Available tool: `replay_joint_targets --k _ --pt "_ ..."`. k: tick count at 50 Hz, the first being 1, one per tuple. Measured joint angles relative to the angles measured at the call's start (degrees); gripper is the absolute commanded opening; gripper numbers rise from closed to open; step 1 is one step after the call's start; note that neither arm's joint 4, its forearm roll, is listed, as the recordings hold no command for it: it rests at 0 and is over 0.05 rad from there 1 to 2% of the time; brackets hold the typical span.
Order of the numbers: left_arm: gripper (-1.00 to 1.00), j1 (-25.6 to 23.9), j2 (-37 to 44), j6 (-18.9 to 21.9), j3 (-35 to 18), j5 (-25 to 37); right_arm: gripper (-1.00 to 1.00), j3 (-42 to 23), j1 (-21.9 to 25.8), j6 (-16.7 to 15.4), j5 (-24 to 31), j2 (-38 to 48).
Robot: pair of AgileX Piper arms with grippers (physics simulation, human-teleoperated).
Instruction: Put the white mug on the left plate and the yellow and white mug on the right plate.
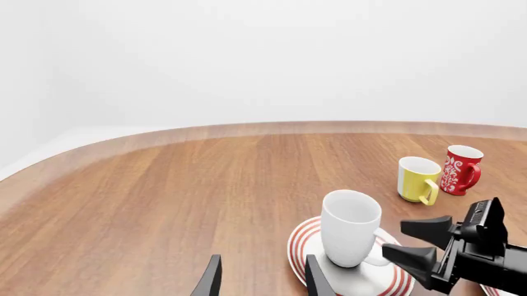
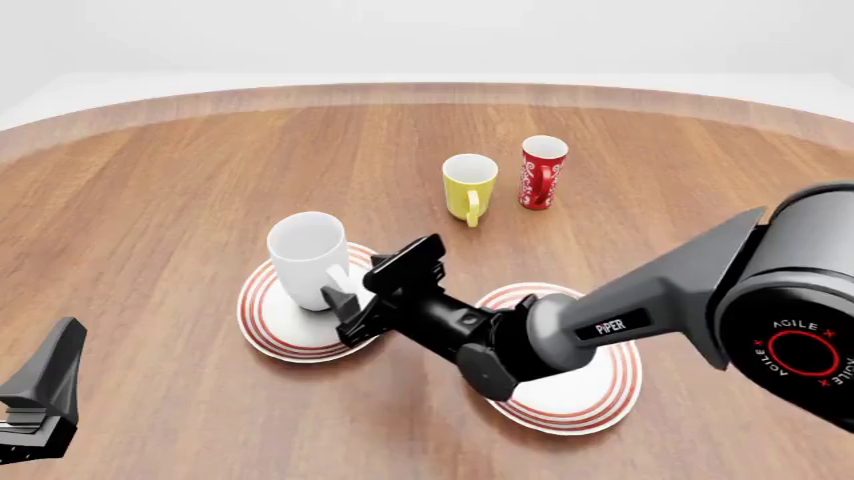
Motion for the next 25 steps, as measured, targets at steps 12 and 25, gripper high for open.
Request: replay_joint_targets --k 12,25 --pt "1.0 0.0 0.0 0.0 0.0 0.0 1.0 2.9 -0.6 0.1 -0.7 -3.5" --pt "1.0 0.0 0.0 0.0 0.0 0.0 1.0 6.7 -1.7 0.0 -1.9 -8.5"
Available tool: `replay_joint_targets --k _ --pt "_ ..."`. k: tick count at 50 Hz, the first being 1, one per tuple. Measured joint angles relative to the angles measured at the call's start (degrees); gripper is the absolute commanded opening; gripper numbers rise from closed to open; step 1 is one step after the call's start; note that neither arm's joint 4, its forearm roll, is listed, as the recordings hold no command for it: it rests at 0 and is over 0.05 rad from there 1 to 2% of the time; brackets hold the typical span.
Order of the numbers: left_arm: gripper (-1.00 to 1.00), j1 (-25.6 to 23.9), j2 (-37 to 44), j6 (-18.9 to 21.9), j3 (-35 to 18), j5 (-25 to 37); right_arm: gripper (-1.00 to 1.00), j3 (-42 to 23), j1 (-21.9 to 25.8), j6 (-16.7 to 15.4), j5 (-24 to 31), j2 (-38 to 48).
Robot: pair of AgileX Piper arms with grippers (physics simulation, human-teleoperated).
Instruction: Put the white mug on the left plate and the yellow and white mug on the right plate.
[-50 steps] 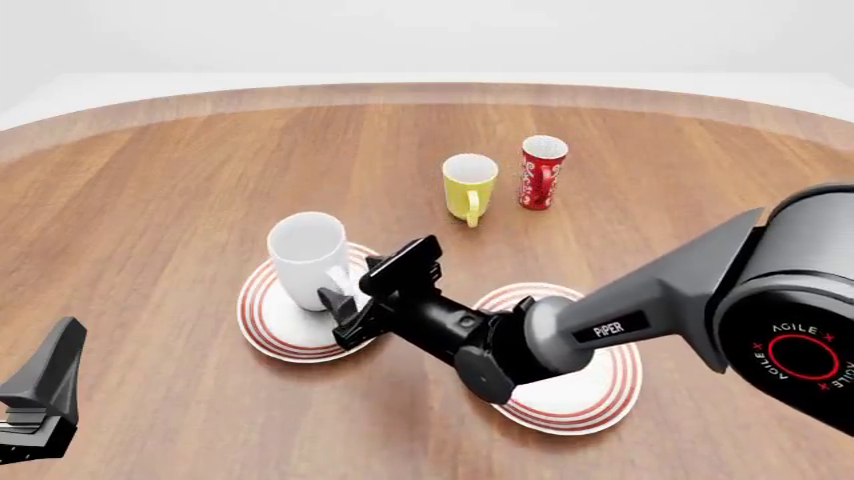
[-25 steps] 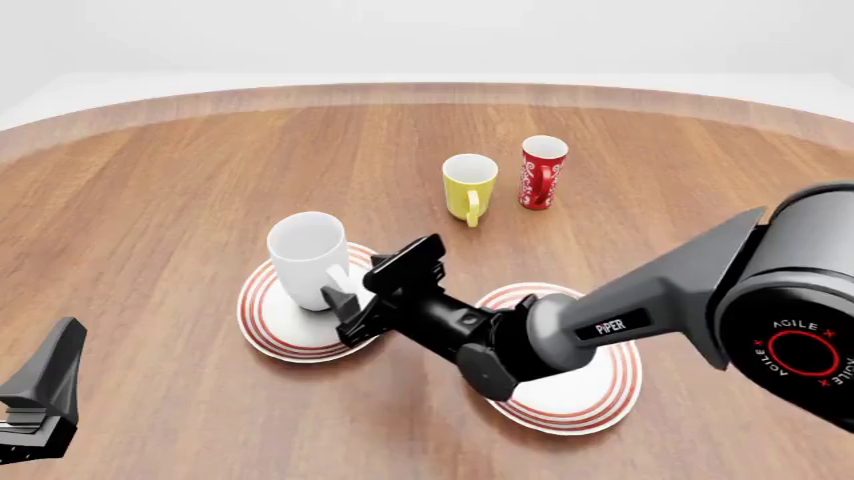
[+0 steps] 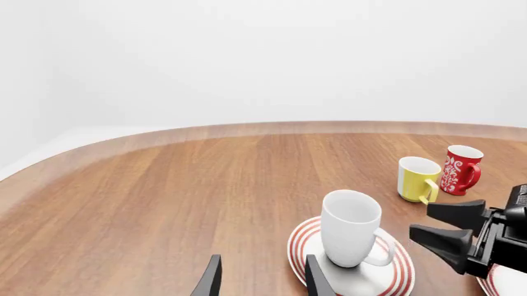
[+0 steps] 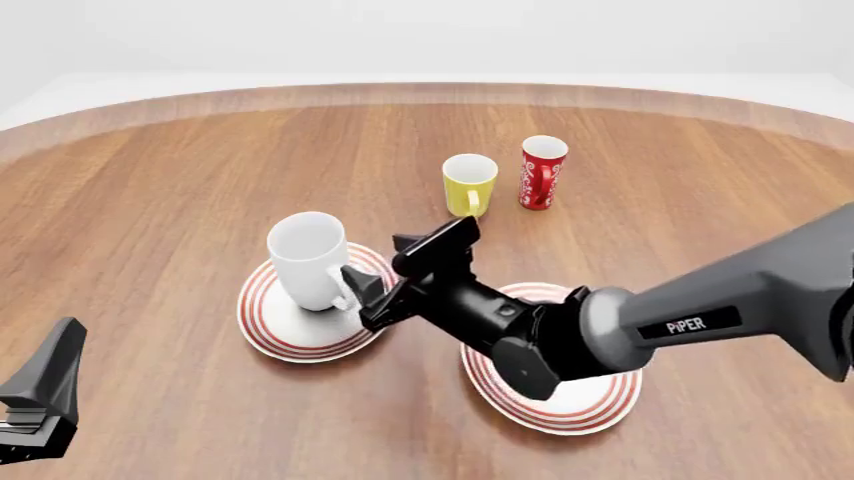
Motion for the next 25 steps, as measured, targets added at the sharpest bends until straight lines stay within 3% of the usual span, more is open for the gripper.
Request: replay_joint_targets --k 25 --pt "1.0 0.0 0.0 0.0 0.0 0.0 1.0 5.5 -4.6 0.4 -1.9 -7.6"
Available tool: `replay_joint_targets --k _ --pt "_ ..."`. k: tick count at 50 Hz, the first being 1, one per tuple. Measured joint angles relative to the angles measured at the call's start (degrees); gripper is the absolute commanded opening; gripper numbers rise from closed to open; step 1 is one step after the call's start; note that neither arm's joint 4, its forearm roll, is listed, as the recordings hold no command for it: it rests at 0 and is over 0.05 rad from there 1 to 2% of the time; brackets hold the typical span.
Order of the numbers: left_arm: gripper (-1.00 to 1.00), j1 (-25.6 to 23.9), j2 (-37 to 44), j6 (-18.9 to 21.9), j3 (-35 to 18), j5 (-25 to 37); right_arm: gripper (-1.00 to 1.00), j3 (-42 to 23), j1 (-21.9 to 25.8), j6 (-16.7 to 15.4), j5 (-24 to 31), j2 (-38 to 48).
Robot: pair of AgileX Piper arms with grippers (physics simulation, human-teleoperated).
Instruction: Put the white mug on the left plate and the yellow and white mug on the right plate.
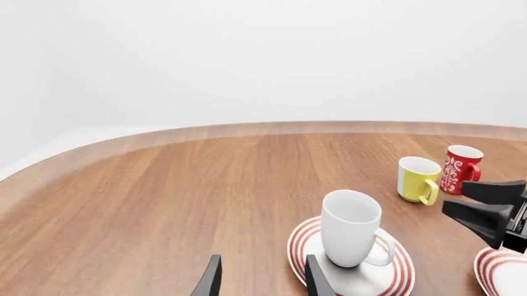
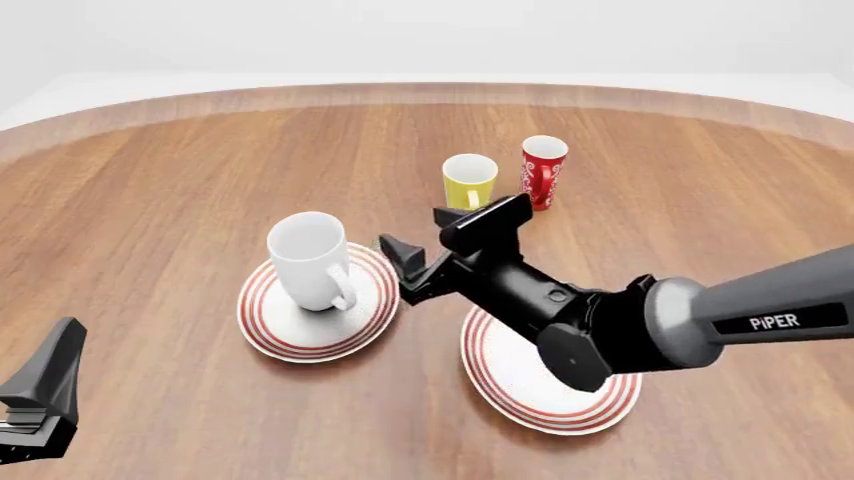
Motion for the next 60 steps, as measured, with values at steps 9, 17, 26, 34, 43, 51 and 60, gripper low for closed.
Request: replay_joint_targets --k 9,17,26,34,43,51,60 --pt "1.0 0.0 0.0 0.0 0.0 0.0 1.0 1.0 -2.0 0.1 -0.3 -1.8" --pt "1.0 0.0 0.0 0.0 0.0 0.0 1.0 1.5 -3.6 0.2 -0.7 -2.8" --pt "1.0 0.0 0.0 0.0 0.0 0.0 1.0 1.7 -5.5 0.5 -1.1 -3.1" --pt "1.0 0.0 0.0 0.0 0.0 0.0 1.0 1.6 -7.6 -0.1 -1.7 -2.9" --pt "1.0 0.0 0.0 0.0 0.0 0.0 1.0 1.3 -10.5 -0.2 -2.4 -2.5" --pt "1.0 0.0 0.0 0.0 0.0 0.0 1.0 1.1 -12.6 0.2 -3.2 -1.7" --pt "1.0 0.0 0.0 0.0 0.0 0.0 1.0 0.9 -15.0 0.6 -4.4 -0.2"
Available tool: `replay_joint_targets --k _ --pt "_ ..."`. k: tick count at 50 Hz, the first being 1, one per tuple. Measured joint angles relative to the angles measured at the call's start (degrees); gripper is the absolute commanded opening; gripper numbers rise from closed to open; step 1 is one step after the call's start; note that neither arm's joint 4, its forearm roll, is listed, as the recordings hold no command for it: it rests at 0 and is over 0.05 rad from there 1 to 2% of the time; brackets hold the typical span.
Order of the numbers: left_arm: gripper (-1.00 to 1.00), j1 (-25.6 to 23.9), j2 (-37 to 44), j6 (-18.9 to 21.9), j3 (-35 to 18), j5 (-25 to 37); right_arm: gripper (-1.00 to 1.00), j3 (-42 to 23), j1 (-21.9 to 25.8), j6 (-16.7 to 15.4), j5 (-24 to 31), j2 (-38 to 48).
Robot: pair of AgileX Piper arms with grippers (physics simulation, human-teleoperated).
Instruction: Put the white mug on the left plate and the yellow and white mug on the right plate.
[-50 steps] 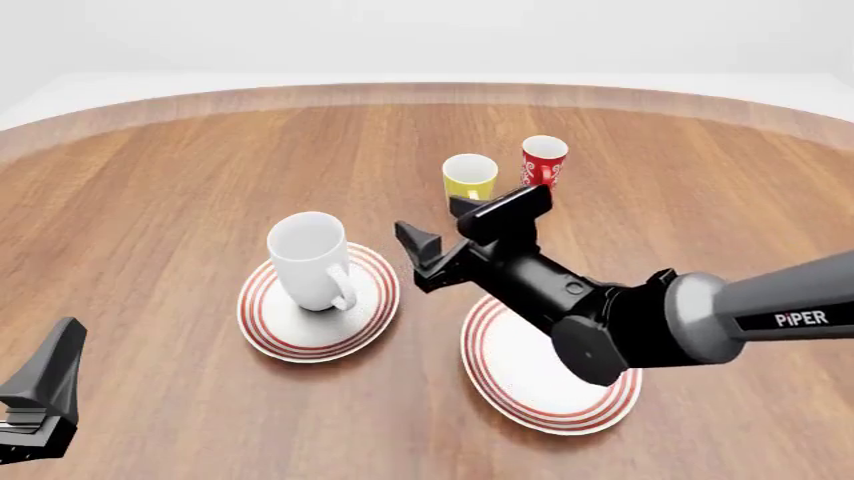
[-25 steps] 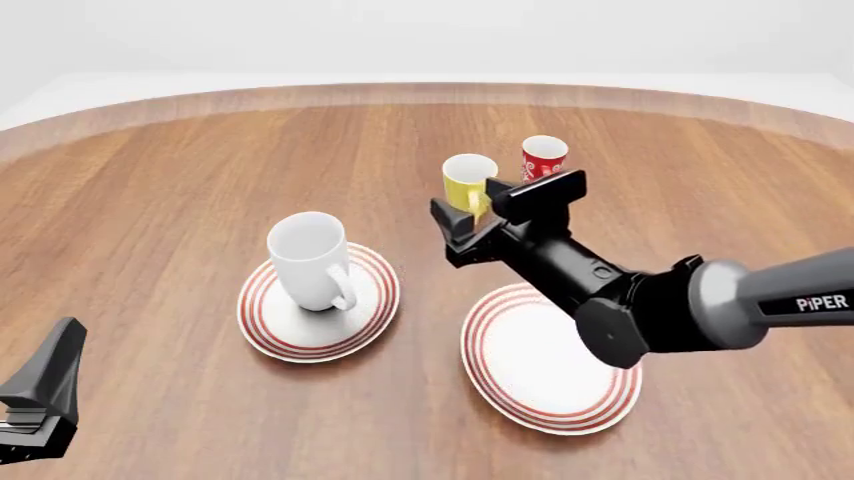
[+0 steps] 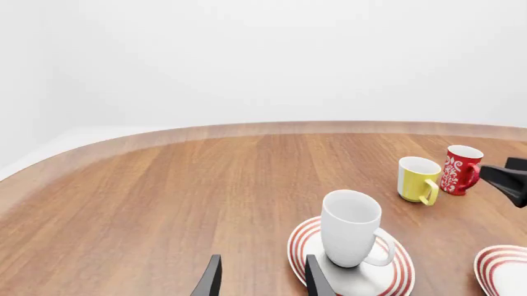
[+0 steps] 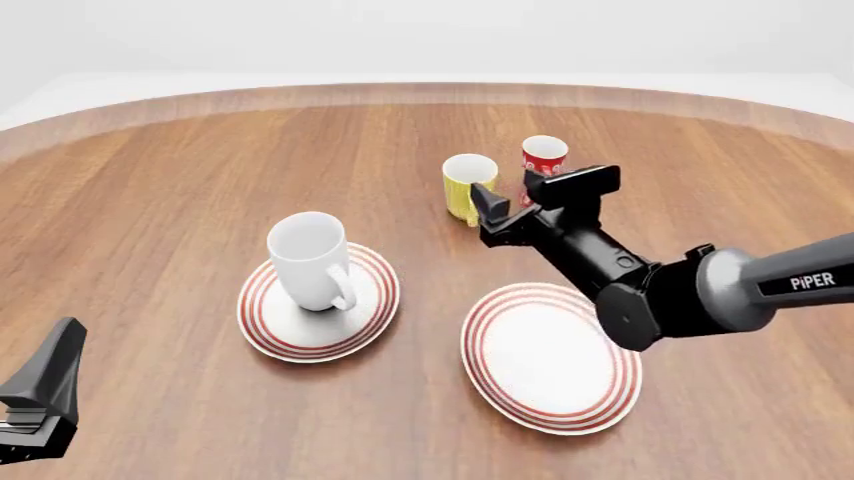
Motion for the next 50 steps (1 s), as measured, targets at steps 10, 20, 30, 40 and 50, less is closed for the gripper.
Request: replay_joint_targets --k 10,20,30,40,50 --pt "1.0 0.0 0.0 0.0 0.0 0.0 1.0 -1.1 -1.7 1.3 -0.5 2.5" --pt "1.0 0.0 0.0 0.0 0.0 0.0 1.0 -3.4 -2.5 2.9 -0.4 5.7" --pt "1.0 0.0 0.0 0.0 0.0 0.0 1.0 -6.4 -2.9 3.6 0.8 8.6" --pt "1.0 0.0 0.0 0.0 0.0 0.0 1.0 -9.1 -3.1 3.0 2.2 10.7" --pt "1.0 0.0 0.0 0.0 0.0 0.0 1.0 -11.7 -3.3 2.3 3.5 12.4"
